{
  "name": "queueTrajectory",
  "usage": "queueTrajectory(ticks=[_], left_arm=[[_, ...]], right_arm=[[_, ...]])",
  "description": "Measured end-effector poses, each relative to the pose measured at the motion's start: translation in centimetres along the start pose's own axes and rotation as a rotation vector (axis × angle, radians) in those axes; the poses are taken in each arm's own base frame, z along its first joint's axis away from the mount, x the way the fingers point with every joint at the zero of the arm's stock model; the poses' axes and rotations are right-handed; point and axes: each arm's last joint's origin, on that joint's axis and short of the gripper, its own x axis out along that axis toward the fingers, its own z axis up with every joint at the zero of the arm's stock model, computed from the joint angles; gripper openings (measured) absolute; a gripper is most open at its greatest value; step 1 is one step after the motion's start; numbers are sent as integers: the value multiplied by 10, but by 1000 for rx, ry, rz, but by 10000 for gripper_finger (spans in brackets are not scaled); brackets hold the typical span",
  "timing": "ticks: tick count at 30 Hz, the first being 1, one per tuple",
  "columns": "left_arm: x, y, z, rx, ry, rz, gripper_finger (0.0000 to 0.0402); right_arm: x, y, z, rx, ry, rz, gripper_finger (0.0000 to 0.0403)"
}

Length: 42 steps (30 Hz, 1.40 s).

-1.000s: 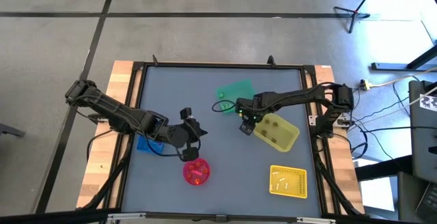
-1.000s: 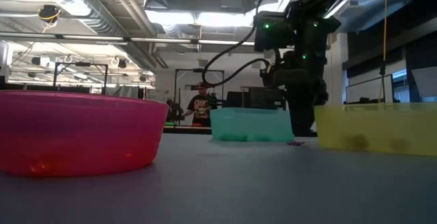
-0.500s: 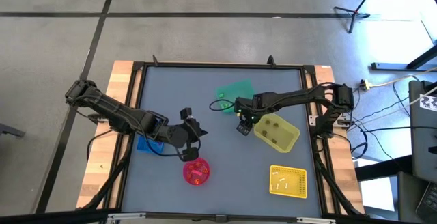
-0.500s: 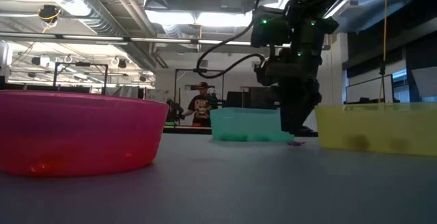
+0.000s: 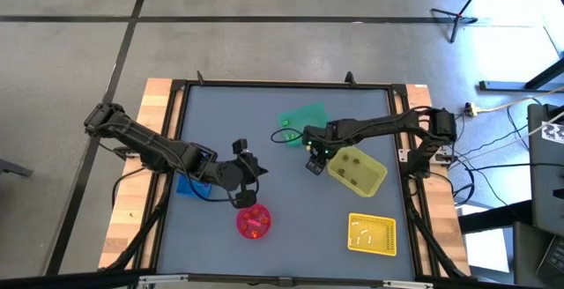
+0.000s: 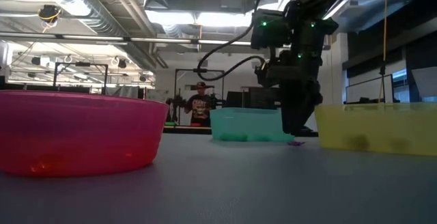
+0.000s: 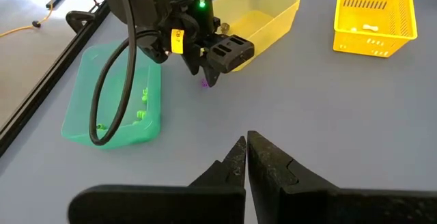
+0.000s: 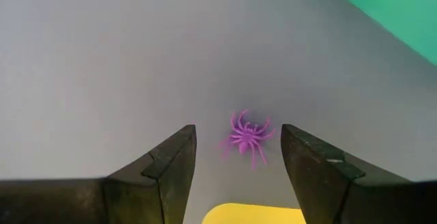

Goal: Sort Halloween decoration
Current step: Put the violet spider toy into the blue bin

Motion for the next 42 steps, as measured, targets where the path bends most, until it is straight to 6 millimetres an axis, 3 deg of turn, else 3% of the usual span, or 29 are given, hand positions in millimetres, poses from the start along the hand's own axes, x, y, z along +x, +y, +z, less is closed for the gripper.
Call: queueTrajectory(ticks=[13,36,42], left_arm=[[0,0,0,0,0,0,2],[0,0,0,-1,-1,0,2],[0,0,0,-1,-1,0,2]], right_arm=[[30,-2,-1,3,89,-43,214],[32,-2,-3,-20,122,-13,213],[32,-3,-3,-20,125,-21,179]])
